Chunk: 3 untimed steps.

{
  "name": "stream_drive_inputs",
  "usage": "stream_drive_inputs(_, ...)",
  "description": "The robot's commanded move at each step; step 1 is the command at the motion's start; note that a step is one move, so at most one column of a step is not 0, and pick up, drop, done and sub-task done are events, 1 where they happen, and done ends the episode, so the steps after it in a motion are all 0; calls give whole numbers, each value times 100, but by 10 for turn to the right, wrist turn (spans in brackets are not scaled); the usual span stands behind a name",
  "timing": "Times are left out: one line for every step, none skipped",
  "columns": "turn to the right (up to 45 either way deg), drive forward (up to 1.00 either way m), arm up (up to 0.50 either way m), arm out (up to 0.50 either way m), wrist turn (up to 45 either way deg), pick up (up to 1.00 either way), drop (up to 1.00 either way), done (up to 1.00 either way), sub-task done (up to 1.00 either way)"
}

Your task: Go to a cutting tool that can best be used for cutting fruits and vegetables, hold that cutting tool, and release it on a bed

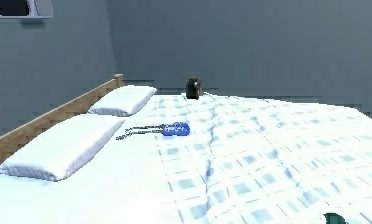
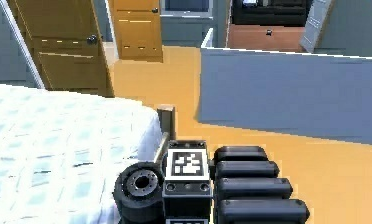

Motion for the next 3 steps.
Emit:
stream_drive_inputs(270, 0, 0, 0, 0, 0, 0, 0, 0)
stream_drive_inputs(-300, 0, 0, 0, 0, 0, 0, 0, 0)
stream_drive_inputs(390, 0, 0, 0, 0, 0, 0, 0, 0)
